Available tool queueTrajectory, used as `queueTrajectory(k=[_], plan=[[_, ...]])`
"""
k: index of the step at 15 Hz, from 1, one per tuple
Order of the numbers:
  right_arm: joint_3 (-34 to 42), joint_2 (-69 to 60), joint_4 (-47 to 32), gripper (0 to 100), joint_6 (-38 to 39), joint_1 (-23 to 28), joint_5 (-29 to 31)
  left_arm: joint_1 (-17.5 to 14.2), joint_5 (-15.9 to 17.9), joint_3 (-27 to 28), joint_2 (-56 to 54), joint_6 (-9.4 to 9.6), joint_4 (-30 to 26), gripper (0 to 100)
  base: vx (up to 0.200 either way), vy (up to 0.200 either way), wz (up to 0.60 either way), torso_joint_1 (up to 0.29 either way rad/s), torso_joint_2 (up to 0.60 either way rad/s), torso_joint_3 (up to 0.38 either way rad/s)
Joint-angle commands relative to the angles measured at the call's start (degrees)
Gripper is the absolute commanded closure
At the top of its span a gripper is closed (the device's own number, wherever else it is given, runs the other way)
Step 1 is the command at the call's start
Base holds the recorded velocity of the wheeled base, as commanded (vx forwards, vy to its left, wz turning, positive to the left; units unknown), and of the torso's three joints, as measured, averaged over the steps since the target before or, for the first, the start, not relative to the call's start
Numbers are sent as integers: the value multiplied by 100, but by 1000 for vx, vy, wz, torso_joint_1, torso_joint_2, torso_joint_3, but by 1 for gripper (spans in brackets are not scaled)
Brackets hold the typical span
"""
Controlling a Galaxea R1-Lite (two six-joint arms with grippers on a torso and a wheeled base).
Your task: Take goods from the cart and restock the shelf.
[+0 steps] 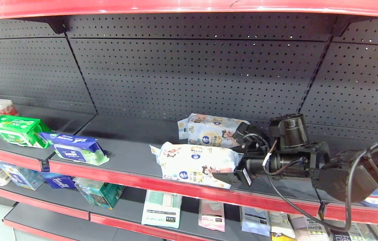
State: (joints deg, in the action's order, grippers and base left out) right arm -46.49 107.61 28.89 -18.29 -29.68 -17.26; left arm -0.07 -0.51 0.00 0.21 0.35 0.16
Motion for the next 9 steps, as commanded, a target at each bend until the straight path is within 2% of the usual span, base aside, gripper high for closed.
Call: queueTrajectory(k=[1, 5, 6, 9], plan=[[0, 32, 2, 0, 0, -37, 12, -1, -2, 0, -3, 0, 2, 0, 0, 0, 0, 0, 0, 0], [0, 85, 2, 0, 0, -73, 21, -1, -2, 0, -3, 0, 2, 0, 0, 0, 0, 0, 0, 0], [-9, 103, 2, 100, 9, -73, 21, -1, -2, 0, -3, 0, 2, 0, 0, 0, 0, 0, 0, 0], [-35, 111, 2, 100, 53, -117, 30, -1, -2, 0, -3, 0, 2, 0, 0, 0, 0, 0, 0, 0]])
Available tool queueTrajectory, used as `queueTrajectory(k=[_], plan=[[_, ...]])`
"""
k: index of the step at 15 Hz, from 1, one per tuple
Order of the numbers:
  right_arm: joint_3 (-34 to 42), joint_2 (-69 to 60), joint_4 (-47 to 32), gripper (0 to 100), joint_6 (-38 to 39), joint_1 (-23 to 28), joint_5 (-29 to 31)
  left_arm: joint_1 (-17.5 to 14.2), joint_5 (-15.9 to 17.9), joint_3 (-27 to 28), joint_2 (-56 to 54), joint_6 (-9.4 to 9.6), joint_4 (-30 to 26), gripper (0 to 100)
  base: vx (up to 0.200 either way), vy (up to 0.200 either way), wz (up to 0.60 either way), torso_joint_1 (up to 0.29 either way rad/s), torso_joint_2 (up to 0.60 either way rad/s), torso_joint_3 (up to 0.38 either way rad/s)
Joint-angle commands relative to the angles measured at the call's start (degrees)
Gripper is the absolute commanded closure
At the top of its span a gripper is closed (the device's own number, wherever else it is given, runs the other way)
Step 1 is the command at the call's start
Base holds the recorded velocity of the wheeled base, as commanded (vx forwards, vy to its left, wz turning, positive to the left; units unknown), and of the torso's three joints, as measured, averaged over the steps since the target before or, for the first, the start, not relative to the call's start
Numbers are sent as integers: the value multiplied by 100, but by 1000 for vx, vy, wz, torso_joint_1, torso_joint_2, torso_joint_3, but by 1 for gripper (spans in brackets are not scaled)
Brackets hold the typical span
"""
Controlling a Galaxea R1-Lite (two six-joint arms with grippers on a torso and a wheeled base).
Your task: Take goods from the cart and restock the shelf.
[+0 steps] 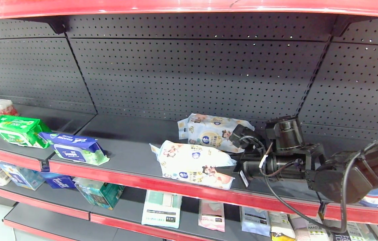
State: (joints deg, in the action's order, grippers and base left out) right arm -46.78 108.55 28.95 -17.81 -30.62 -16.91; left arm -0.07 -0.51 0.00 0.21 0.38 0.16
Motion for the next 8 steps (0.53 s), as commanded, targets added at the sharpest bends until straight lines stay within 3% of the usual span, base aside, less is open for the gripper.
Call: queueTrajectory(k=[1, 8], plan=[[-16, 9, -4, 100, 6, -31, -5, -1, -2, 0, -3, 6, 2, 0, 0, 0, 0, 0, 0, 0], [11, -35, -4, 100, 67, -111, 12, -1, -2, 0, -3, -3, 2, 0, 0, 0, 0, 0, 0, 0]])
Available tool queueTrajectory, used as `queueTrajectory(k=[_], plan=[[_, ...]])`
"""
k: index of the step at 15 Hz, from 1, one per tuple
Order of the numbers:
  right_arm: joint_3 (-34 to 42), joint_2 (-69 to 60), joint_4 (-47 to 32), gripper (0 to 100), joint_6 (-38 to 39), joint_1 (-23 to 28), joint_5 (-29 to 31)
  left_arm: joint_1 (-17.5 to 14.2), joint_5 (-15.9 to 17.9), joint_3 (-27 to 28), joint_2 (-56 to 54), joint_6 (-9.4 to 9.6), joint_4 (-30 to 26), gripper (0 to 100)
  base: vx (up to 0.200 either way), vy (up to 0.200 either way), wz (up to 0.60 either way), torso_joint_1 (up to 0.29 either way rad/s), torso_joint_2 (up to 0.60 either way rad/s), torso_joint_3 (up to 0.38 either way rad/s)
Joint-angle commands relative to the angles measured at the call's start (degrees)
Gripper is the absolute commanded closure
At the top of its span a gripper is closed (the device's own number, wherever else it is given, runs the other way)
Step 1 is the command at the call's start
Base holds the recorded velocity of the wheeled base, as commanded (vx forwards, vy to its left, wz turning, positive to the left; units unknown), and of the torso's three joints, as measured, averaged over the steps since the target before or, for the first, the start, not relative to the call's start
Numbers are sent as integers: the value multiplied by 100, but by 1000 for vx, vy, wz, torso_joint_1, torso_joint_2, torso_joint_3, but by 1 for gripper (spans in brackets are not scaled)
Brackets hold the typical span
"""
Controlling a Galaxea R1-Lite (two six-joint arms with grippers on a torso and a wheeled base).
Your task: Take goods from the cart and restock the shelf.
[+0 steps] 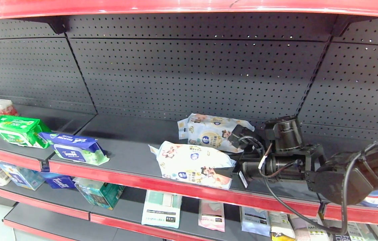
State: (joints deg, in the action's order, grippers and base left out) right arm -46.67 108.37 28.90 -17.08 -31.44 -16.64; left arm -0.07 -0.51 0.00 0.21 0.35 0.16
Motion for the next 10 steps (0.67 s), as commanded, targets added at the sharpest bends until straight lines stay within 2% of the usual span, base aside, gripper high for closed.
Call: queueTrajectory(k=[1, 10], plan=[[-18, -18, 1, 100, 64, -99, 56, -1, -2, 0, -3, 0, 2, 0, 0, 0, 0, 0, 0, 0], [0, 26, -8, 100, 100, -126, 82, -1, -2, 0, -3, 0, 2, 0, 0, 0, 0, 0, 0, 0]])
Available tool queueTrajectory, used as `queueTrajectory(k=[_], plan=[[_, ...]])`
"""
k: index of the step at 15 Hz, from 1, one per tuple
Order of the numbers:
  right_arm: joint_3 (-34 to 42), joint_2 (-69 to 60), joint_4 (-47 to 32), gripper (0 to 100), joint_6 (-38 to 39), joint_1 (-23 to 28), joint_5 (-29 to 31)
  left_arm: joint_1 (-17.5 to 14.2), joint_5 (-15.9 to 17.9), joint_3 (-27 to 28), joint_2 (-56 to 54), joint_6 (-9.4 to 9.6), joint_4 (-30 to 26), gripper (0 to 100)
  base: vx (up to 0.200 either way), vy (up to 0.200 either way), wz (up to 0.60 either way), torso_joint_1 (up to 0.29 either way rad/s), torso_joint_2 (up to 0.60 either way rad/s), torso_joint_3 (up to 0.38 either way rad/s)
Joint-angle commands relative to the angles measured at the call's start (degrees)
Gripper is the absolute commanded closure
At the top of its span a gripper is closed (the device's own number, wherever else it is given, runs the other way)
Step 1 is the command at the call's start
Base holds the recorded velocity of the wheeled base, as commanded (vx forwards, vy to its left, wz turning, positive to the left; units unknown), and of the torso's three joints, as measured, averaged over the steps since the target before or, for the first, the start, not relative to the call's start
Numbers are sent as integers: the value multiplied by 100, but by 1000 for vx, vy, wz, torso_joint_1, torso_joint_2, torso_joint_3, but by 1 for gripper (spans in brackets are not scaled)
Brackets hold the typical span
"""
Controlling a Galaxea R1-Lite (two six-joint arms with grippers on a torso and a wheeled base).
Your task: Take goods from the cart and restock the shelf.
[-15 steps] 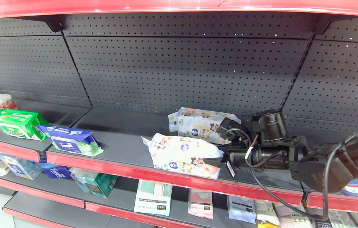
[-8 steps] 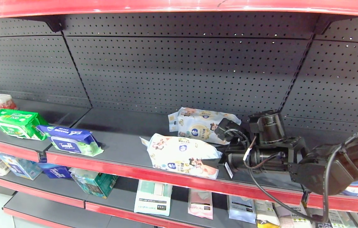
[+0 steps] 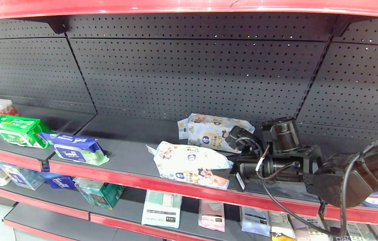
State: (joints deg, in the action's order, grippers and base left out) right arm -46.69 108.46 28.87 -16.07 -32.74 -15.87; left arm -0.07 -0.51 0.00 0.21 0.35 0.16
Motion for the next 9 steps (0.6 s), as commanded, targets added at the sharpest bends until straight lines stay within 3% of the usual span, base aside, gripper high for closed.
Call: queueTrajectory(k=[1, 9], plan=[[28, 9, -4, 100, -10, 14, -12, -1, -2, 0, -3, 0, 2, 0, 0, 0, 0, 0, 0, 0], [2, 9, -13, 100, -63, 40, 49, -1, -2, 0, -3, 9, 2, 0, 0, 0, 0, 0, 0, 0]])
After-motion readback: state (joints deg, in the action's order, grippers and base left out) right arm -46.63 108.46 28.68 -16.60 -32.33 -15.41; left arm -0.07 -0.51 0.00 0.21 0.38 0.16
